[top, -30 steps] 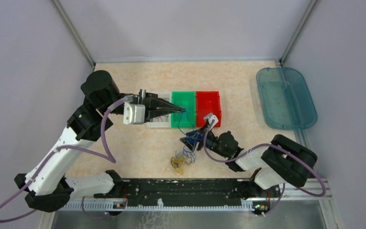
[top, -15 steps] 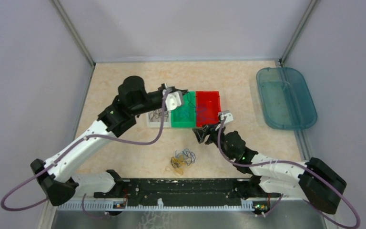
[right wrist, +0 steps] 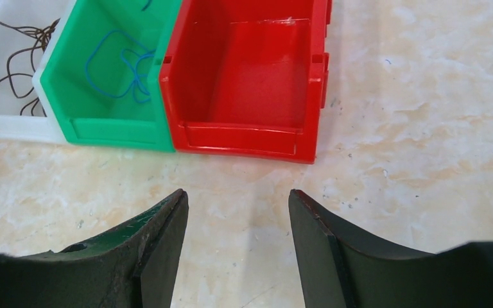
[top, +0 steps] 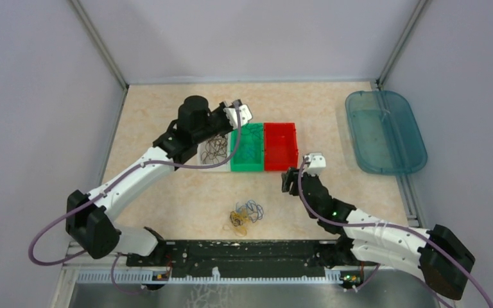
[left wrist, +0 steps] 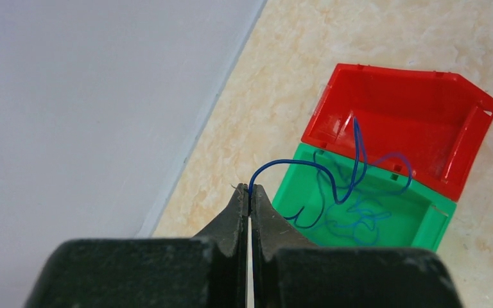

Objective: Untangle the cables

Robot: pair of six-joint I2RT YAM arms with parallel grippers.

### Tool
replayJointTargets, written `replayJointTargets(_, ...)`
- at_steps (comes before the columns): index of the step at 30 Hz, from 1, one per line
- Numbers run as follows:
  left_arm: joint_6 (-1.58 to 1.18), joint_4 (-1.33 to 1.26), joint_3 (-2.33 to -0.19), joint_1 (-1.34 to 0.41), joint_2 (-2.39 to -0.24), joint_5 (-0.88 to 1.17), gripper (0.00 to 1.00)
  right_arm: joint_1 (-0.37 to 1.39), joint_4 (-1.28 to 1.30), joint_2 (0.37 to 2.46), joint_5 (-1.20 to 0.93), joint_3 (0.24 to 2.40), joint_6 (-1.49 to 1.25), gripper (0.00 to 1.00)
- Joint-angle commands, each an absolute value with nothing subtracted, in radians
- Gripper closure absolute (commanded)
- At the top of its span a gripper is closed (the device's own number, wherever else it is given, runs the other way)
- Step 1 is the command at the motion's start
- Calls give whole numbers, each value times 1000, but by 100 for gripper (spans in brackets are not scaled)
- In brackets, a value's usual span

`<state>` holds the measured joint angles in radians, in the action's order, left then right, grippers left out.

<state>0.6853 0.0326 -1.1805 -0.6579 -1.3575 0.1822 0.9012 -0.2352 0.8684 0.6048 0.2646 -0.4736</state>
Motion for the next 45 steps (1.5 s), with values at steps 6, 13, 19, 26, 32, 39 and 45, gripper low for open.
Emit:
replayJointTargets(6,795,31,-1124,-644,-1462,147,100,908,-188,736,677,317,-474,40)
replayJointTargets(13,818,-31,-1144,-593,-1538,103,100,909,-161,686,675,324,-482,40)
replayJointTargets(19,882,-89,-1120,-574,-1541,99,100,908,-155,683,675,334,-486,41)
replayJointTargets(26,973,-124,-1113,-606,-1585,113,100,908,-140,680,663,349,-494,41)
replayJointTargets(32,980,-72,-1121,-640,-1650,128,100,908,-115,647,671,353,-498,41)
replayJointTargets(39,1009,-63,-1084,-672,-1704,134,96,908,-81,612,683,357,-500,41)
replayJointTargets(45,1010,-7,-1120,-678,-1748,151,72,908,-81,608,683,359,-487,41)
